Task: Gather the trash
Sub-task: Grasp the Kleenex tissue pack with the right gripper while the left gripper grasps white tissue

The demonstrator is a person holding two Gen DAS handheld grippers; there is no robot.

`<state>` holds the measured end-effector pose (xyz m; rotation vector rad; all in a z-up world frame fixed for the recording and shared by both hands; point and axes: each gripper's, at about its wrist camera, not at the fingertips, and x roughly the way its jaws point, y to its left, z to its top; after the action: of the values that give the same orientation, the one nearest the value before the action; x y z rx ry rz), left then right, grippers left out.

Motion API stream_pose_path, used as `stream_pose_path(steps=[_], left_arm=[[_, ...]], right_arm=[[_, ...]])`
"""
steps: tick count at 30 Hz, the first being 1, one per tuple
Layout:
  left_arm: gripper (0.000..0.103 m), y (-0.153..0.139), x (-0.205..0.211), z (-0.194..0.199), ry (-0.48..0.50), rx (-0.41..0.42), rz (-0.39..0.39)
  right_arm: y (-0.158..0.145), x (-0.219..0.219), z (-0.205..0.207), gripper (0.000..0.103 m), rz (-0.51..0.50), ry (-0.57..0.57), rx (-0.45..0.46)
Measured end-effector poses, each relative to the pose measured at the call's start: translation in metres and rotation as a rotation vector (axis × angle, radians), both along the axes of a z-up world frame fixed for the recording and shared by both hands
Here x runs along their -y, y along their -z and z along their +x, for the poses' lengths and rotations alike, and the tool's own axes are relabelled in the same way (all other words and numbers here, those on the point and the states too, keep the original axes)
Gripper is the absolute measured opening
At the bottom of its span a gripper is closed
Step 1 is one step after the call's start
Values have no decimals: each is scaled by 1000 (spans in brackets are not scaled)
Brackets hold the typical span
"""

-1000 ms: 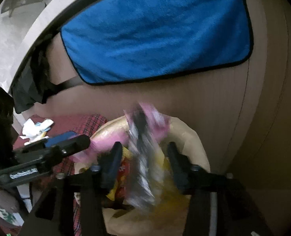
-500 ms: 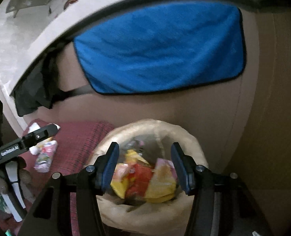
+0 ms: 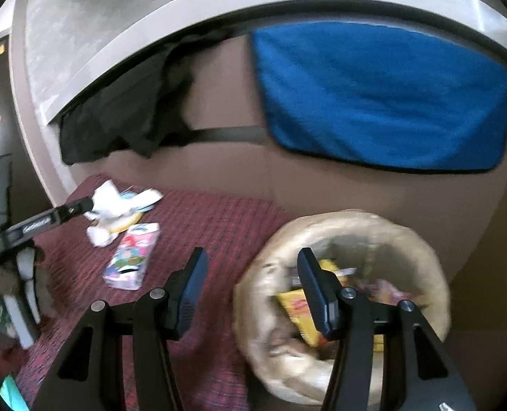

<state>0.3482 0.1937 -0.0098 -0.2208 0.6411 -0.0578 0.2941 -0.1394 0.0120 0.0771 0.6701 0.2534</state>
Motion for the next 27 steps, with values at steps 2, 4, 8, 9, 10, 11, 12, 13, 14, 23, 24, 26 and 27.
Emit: stream_pose_path(steps=[2,4,8,9,10,11,12,13,14,23,24,26,27], left_arm=[[74,9,-14,6,-28,-28,5],[74,21,-22,14,-24,-68,12],[74,46,-26,28,-16,-139,51],[74,52,-27,32,-15,-161,43],[74,57,-27,36,-15,-175,38],[74,61,-28,39,-16,-189,35],[73,65,-29,43,-15,-208,34],[72,68,-29,45,-11,-221,28],[66,69,-30,47,-8,-230,17],[16,37,-42,2,30,-134,38],[16,34,-46,-5,28,-125,28],[16,25,-61,-23,14,-101,3],[16,23,-67,-31,3,-93,-11]], right_arm=[[1,-15,2,52,-4,-31,-9],[3,-31,5,52,-5,-66,-19],[4,-55,7,52,-19,-106,-29],[4,-61,6,52,-26,-116,-31],[5,-64,6,52,-32,-122,-32],[5,-68,6,52,-41,-128,-32],[6,-72,6,52,-50,-133,-34],[7,-75,6,52,-57,-139,-38],[8,-78,7,52,-59,-143,-42],[18,-91,13,52,-22,-163,-83],[19,-94,15,52,-10,-168,-89],[20,-104,19,52,5,-185,-99],[21,-112,21,52,12,-202,-104]])
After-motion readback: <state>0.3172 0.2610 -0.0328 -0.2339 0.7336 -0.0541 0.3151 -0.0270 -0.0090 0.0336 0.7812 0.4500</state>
